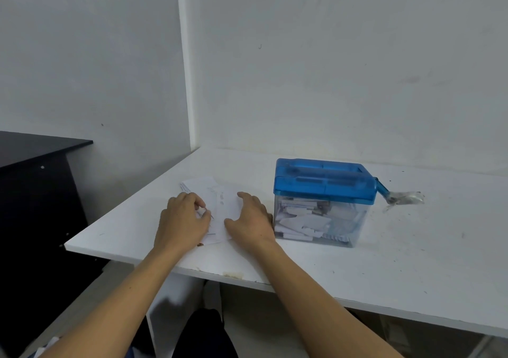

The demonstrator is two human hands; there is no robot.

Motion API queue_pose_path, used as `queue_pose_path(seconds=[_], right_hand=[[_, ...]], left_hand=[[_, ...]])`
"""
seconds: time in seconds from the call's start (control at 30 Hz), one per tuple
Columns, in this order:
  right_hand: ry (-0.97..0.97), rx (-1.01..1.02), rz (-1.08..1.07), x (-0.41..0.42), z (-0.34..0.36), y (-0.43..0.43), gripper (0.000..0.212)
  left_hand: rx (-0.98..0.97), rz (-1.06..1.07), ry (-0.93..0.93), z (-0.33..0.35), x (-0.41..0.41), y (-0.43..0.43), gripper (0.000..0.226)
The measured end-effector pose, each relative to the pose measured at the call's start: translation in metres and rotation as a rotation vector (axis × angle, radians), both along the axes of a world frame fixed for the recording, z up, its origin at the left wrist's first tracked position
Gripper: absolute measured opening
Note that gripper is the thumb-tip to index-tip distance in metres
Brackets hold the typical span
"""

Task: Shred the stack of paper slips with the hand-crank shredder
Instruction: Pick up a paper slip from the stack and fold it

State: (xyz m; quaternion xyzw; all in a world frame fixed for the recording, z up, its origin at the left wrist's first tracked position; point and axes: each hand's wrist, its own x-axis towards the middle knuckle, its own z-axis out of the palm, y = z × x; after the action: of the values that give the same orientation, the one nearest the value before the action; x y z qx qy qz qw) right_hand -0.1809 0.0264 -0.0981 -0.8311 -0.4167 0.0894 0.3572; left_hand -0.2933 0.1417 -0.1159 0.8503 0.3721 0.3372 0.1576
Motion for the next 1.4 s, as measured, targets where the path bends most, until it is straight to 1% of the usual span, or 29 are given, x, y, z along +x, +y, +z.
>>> queue_pose_path(seconds=[0.07, 0.17, 0.33, 0.43, 0.53, 0.63, 0.77, 0.87, 0.93, 1.0, 1.07, 1.1, 1.17, 1.27, 1.3, 1.37, 1.4], right_hand=[[-0.001, 0.017, 0.000, 0.000, 0.000, 0.000, 0.070], [-0.011, 0.027, -0.007, 0.000, -0.001, -0.001, 0.068], [0.017, 0.038, 0.035, -0.001, -0.001, -0.001, 0.064], [0.015, 0.038, 0.051, -0.002, -0.001, 0.000, 0.063], [0.022, 0.052, 0.050, -0.003, -0.001, 0.000, 0.064], [0.070, 0.067, 0.043, -0.002, 0.000, 0.000, 0.068], [0.124, 0.099, 0.028, 0.003, 0.004, -0.001, 0.072], [0.181, 0.121, 0.022, 0.004, 0.004, -0.002, 0.070], [0.216, 0.146, -0.004, 0.004, 0.003, -0.001, 0.065], [0.238, 0.192, -0.036, 0.004, 0.005, -0.003, 0.053], [0.210, 0.227, -0.053, 0.000, 0.008, -0.006, 0.038], [0.186, 0.248, -0.068, -0.001, 0.009, -0.008, 0.034], [0.157, 0.305, -0.114, -0.003, 0.008, -0.011, 0.034], [0.154, 0.301, -0.121, -0.005, 0.008, -0.010, 0.035], [0.152, 0.292, -0.120, -0.005, 0.008, -0.010, 0.035], [0.146, 0.274, -0.129, -0.005, 0.008, -0.011, 0.036], [0.145, 0.265, -0.134, -0.005, 0.008, -0.011, 0.036]], left_hand=[[-0.017, 0.050, 0.058, -0.001, 0.000, 0.001, 0.013], [-0.021, 0.070, 0.109, -0.001, 0.002, 0.001, 0.018], [-0.045, 0.038, 0.093, -0.001, 0.003, 0.001, 0.026], [-0.096, 0.004, 0.021, 0.001, 0.003, -0.001, 0.031], [-0.158, -0.040, -0.096, 0.005, 0.003, -0.001, 0.026], [-0.292, -0.044, -0.171, 0.010, 0.010, 0.001, 0.024], [-0.484, 0.029, -0.195, 0.020, 0.021, 0.005, 0.035], [-0.554, 0.051, -0.185, 0.027, 0.026, 0.009, 0.031], [-0.581, 0.096, -0.179, 0.030, 0.028, 0.013, 0.040], [-0.602, 0.147, -0.156, 0.028, 0.032, 0.017, 0.046], [-0.611, 0.172, -0.118, 0.026, 0.037, 0.018, 0.048], [-0.610, 0.181, -0.094, 0.026, 0.039, 0.016, 0.047], [-0.604, 0.203, -0.056, 0.025, 0.044, 0.014, 0.042], [-0.585, 0.247, -0.015, 0.024, 0.047, 0.012, 0.031], [-0.586, 0.246, -0.007, 0.025, 0.048, 0.012, 0.031], [-0.578, 0.247, 0.036, 0.028, 0.049, 0.011, 0.045], [-0.543, 0.254, 0.097, 0.029, 0.050, 0.008, 0.053]])
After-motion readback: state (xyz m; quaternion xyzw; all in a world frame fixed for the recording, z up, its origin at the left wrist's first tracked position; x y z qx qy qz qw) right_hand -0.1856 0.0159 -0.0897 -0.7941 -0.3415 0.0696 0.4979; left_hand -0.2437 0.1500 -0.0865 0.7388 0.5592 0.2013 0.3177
